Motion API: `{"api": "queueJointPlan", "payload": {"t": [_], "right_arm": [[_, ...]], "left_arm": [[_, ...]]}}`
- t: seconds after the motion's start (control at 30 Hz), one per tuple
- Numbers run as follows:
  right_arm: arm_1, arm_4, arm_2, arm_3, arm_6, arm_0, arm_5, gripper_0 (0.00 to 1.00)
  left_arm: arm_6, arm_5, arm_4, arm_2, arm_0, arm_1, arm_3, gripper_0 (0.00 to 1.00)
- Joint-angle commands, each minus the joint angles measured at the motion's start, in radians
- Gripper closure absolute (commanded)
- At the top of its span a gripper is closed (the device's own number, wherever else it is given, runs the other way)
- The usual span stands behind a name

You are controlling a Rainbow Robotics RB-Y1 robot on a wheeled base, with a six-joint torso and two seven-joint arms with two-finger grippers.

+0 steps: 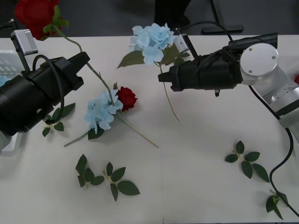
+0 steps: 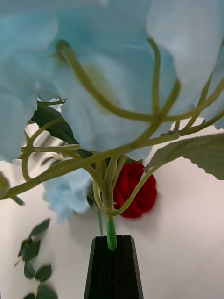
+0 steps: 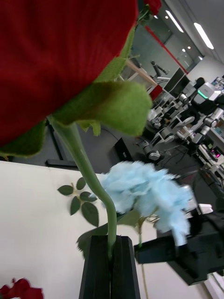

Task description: Place the red flowers into the right box and the blue flowers into the left box. If a person shows an open palm, hand one flower to the person first, then continue sorting.

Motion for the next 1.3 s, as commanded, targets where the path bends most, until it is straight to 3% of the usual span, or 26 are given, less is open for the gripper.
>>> {"api": "queueJointPlan", "payload": {"t": [0.03, 0.57, 0.6, 0.63, 0.67, 0.7, 0.77, 0.87, 0.97, 1.3], "right_arm": [[-0.059, 0.104, 0.004, 0.070, -0.146, -0.043, 0.054, 1.00], [-0.099, 0.286, 0.056, 0.278, -0.210, -0.042, 0.069, 1.00], [-0.104, 0.299, 0.071, 0.278, -0.207, -0.043, 0.065, 0.94], [-0.110, 0.303, 0.077, 0.278, -0.207, -0.043, 0.060, 0.76], [-0.112, 0.303, 0.077, 0.278, -0.204, -0.042, 0.060, 0.65], [-0.116, 0.302, 0.077, 0.277, -0.200, -0.043, 0.060, 0.47], [-0.133, 0.283, 0.077, 0.266, -0.183, -0.042, 0.061, 0.30], [-0.165, 0.228, 0.074, 0.252, -0.124, -0.043, 0.061, 0.21], [-0.210, 0.118, 0.056, 0.248, -0.032, -0.045, 0.074, 0.18], [-0.369, -0.226, -0.001, 0.246, 0.279, -0.129, 0.298, 0.18]], "left_arm": [[0.033, -0.014, -0.077, -0.083, -0.095, -0.104, -0.008, 1.00], [0.054, -0.048, -0.131, -0.276, -0.264, -0.280, 0.129, 1.00], [0.056, -0.056, -0.126, -0.290, -0.273, -0.286, 0.133, 1.00], [0.056, -0.062, -0.117, -0.302, -0.282, -0.294, 0.139, 1.00], [0.057, -0.065, -0.111, -0.307, -0.287, -0.297, 0.141, 1.00], [0.057, -0.068, -0.097, -0.317, -0.294, -0.303, 0.144, 1.00], [0.057, -0.068, -0.085, -0.336, -0.310, -0.312, 0.149, 1.00], [0.057, -0.068, -0.075, -0.348, -0.319, -0.314, 0.150, 1.00], [0.059, -0.069, -0.057, -0.370, -0.325, -0.314, 0.150, 1.00], [0.059, -0.071, -0.023, -0.411, -0.348, -0.314, 0.152, 1.00]]}}
